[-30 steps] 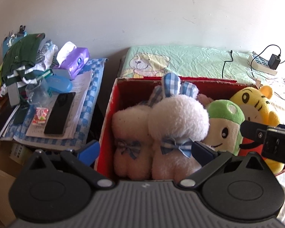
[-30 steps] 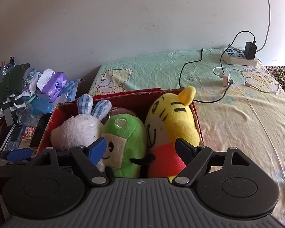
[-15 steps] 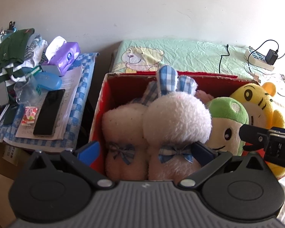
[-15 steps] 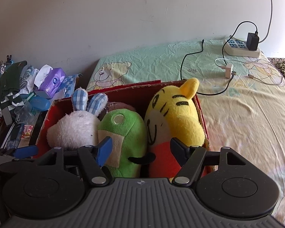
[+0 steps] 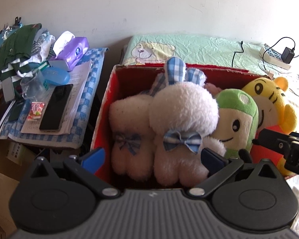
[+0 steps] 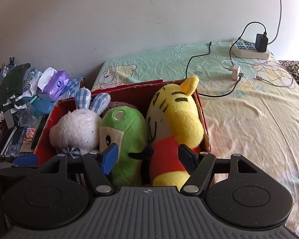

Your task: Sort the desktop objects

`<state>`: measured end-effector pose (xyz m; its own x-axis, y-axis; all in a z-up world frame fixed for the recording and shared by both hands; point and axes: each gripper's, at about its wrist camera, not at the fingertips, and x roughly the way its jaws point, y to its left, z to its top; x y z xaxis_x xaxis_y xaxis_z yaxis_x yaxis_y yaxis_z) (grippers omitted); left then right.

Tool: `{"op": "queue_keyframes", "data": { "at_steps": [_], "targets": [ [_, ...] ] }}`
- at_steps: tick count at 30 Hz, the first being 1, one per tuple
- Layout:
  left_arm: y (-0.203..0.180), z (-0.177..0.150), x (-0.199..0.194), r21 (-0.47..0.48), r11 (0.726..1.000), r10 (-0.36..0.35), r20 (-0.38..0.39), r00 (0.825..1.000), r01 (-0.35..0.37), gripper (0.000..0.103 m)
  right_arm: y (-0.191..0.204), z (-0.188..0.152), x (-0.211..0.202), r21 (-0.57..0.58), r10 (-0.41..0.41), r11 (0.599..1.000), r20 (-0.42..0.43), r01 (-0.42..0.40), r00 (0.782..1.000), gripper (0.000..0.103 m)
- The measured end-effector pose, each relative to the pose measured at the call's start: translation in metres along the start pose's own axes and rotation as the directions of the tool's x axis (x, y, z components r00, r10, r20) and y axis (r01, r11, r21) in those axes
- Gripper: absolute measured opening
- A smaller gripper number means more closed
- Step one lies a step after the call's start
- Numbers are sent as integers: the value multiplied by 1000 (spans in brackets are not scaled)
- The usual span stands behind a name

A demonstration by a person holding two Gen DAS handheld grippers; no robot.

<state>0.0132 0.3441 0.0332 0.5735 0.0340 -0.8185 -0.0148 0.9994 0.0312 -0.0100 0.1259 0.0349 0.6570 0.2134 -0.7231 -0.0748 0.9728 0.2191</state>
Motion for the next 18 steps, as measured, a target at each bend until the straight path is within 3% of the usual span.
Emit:
{"op": "queue_keyframes", "data": {
  "at_steps": [7, 18],
  "targets": [
    [-2, -6, -2, 11, 1000, 23, -39, 999, -23, 103, 1, -9, -6, -4, 4, 1000, -8, -4, 1000, 70],
    [-11, -16, -13, 33, 999, 21, -41, 999, -19, 103, -6, -21, -20, 14, -6, 1000, 15, 6, 1000, 70]
  ]
}}
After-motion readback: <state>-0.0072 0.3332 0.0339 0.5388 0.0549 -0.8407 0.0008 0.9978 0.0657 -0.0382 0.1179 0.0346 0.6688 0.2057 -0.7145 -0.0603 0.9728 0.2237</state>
